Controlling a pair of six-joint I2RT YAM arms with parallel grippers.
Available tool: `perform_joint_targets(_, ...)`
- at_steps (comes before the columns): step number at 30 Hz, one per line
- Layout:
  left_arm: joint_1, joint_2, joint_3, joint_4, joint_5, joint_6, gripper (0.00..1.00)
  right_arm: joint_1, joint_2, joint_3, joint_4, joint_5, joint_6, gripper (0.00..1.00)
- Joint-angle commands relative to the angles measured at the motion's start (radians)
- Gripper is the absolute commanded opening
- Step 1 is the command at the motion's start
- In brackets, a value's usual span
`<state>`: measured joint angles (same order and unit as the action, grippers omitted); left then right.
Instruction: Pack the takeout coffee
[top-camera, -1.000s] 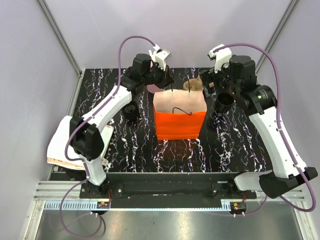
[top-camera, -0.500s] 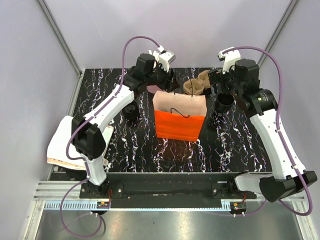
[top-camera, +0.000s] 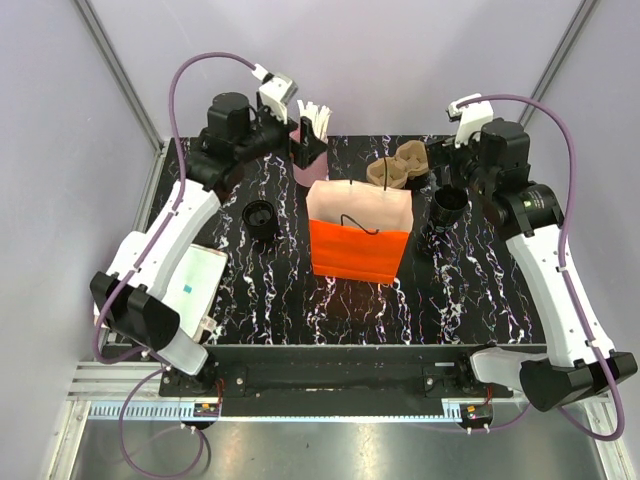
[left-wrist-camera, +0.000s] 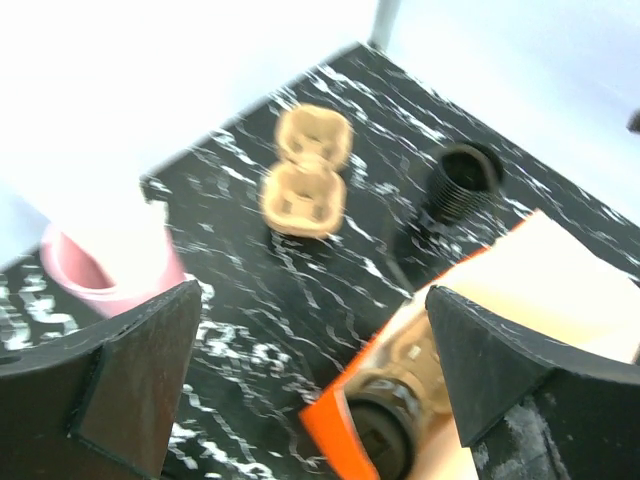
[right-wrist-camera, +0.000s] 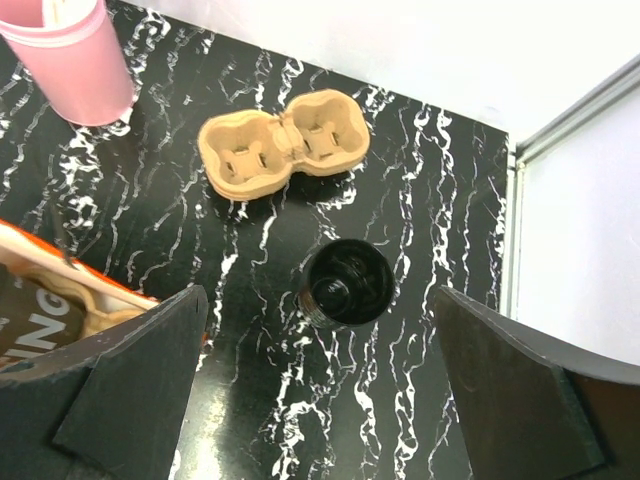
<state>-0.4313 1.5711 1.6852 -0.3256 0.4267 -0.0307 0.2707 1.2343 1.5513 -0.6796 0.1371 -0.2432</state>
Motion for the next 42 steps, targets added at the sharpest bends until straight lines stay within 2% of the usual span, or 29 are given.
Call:
perform_joint_targets(1, 0.032, -0.003, 0.002, 0.054, -0.060, 0.055, 0.99, -0.027, -0.036, -0.031, 0.044, -0.001, -0.024, 1.00)
perform_joint_targets(4, 0.054, 0.059, 0.025, 0.069, -0.097, 0.090, 0.99, -0.042, -0.053, -0.069, 0.060, 0.001, -0.034, 1.00)
perform_joint_targets(7, 0.092, 0.124, 0.031, 0.150, -0.129, 0.095, 0.99, -0.054, -0.068, -0.097, 0.071, 0.001, -0.038, 1.00)
perform_joint_targets(12, 0.152, 0.292, 0.180, 0.217, -0.157, 0.046, 0.99, -0.102, -0.078, -0.125, 0.083, -0.010, -0.034, 1.00)
perform_joint_targets(16, 0.155, 0.444, 0.303, 0.238, -0.167, 0.071, 0.99, -0.137, -0.059, -0.117, 0.087, -0.037, -0.016, 1.00)
perform_joint_targets(21, 0.161, 0.550, 0.430, 0.263, -0.167, 0.089, 0.99, -0.177, -0.030, -0.108, 0.087, -0.067, 0.004, 1.00)
perform_joint_targets(24, 0.173, 0.592, 0.452, 0.307, -0.169, 0.060, 0.95, -0.194, -0.026, -0.122, 0.092, -0.080, 0.010, 1.00)
perform_joint_targets(25, 0.177, 0.605, 0.461, 0.322, -0.172, 0.049, 0.89, -0.199, -0.027, -0.126, 0.094, -0.080, 0.012, 1.00)
perform_joint_targets(27, 0.183, 0.622, 0.470, 0.323, -0.172, 0.034, 0.86, -0.206, -0.027, -0.137, 0.101, -0.087, 0.016, 1.00)
perform_joint_targets(36, 0.221, 0.745, 0.567, 0.399, -0.134, -0.109, 0.78, -0.237, -0.021, -0.143, 0.104, -0.120, 0.035, 1.00)
perform_joint_targets(42, 0.226, 0.805, 0.617, 0.419, -0.118, -0.144, 0.72, -0.257, -0.024, -0.148, 0.106, -0.134, 0.045, 1.00)
